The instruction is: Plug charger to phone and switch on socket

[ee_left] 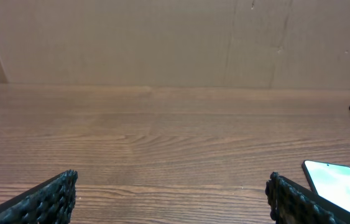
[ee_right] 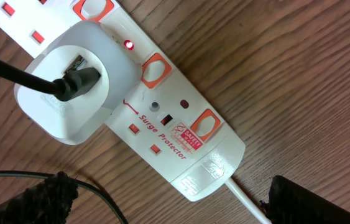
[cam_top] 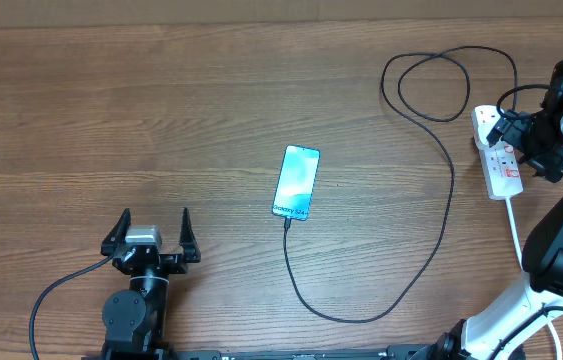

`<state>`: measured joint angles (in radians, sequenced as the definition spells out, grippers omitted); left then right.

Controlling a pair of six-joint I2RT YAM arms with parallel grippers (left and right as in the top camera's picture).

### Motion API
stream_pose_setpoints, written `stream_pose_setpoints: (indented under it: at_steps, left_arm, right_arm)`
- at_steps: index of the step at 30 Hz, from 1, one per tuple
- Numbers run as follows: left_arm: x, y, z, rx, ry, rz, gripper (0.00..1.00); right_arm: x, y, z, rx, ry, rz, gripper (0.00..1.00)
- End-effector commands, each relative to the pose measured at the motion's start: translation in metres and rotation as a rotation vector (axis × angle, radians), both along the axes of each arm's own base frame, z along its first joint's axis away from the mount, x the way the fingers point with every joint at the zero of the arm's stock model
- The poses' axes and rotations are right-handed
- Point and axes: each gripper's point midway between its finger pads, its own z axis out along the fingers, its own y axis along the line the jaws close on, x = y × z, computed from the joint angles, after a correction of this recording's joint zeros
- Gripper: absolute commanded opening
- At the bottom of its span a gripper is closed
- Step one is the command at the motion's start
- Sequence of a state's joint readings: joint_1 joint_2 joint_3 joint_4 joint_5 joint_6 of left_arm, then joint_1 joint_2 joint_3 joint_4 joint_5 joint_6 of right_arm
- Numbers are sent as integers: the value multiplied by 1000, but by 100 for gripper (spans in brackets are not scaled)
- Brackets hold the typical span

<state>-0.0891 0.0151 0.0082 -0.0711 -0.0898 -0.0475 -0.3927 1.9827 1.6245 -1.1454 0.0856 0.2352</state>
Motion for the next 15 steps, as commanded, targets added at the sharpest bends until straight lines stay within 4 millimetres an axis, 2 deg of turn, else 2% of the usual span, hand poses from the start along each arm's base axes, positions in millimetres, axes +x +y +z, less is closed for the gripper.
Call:
stream_pose_setpoints:
  at_steps: [1,15]
  left_arm:
    - [0,0,1,24,-7,-4,99]
    - [0,0,1,24,-7,-4,100]
  right_arm:
    - [4,-4,16,-27,-40,-2,100]
    - [4,-4,18,-28,-42,-2,100]
